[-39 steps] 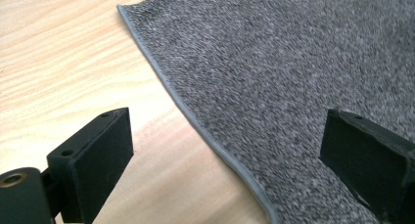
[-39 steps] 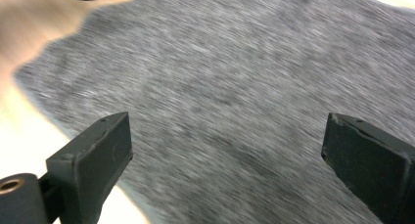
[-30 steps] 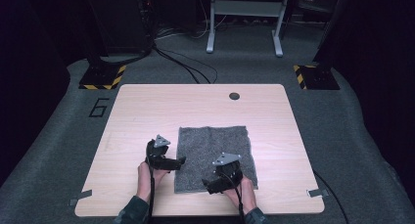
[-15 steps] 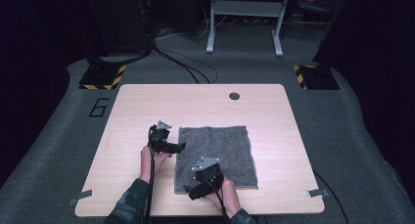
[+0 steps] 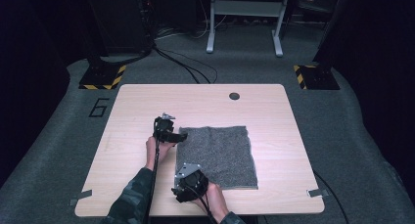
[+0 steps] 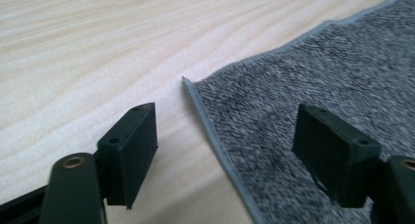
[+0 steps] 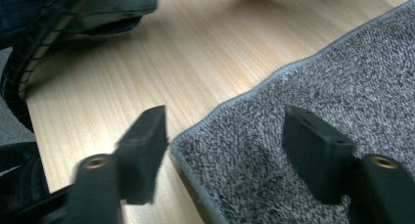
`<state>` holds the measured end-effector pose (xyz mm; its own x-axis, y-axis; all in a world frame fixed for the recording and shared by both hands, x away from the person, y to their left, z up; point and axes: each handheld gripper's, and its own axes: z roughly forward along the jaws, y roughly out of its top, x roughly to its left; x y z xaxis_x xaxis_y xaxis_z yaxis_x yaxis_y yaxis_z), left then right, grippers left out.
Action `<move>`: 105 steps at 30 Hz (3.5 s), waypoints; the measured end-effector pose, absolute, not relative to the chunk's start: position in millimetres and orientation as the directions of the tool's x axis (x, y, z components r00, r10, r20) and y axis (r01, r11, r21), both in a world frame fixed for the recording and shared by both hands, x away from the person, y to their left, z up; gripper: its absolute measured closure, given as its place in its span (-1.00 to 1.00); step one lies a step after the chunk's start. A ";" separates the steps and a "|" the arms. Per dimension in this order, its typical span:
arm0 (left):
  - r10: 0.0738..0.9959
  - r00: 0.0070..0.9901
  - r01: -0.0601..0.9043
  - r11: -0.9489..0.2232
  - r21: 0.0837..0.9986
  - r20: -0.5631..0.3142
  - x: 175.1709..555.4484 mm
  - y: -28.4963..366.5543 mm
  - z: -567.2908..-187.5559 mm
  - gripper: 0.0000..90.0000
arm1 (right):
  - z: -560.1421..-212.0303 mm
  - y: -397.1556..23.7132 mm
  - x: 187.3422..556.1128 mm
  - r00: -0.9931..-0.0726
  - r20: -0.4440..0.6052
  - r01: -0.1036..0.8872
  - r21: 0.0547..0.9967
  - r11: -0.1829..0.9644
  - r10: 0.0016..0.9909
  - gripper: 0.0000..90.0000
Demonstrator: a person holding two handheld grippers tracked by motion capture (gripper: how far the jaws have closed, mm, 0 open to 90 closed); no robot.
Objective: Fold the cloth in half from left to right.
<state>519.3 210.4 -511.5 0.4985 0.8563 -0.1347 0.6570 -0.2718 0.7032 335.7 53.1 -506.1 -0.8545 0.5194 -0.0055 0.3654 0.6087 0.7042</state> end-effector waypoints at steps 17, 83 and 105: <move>0.832 0.555 0.602 -0.381 0.701 -0.024 523.2 192.2 -515.0 0.72 | -515.4 58.9 337.5 -0.864 0.021 0.385 0.671 0.634 0.502 0.50; 0.908 0.419 0.576 -0.243 0.781 -0.026 522.5 200.8 -447.5 0.92 | -471.0 52.7 311.8 -0.776 -0.033 0.288 0.870 0.400 0.630 0.97; 0.872 0.482 0.567 -0.382 0.730 0.083 538.3 168.2 -412.4 0.92 | -450.8 33.1 309.6 -0.725 -0.019 0.274 0.909 0.313 0.689 0.97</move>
<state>538.3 168.2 -412.4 0.4816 0.8724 0.0829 0.5670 -0.3824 0.7296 309.6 33.1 -450.8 -0.7248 0.6887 -0.0186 0.2742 0.3132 0.9092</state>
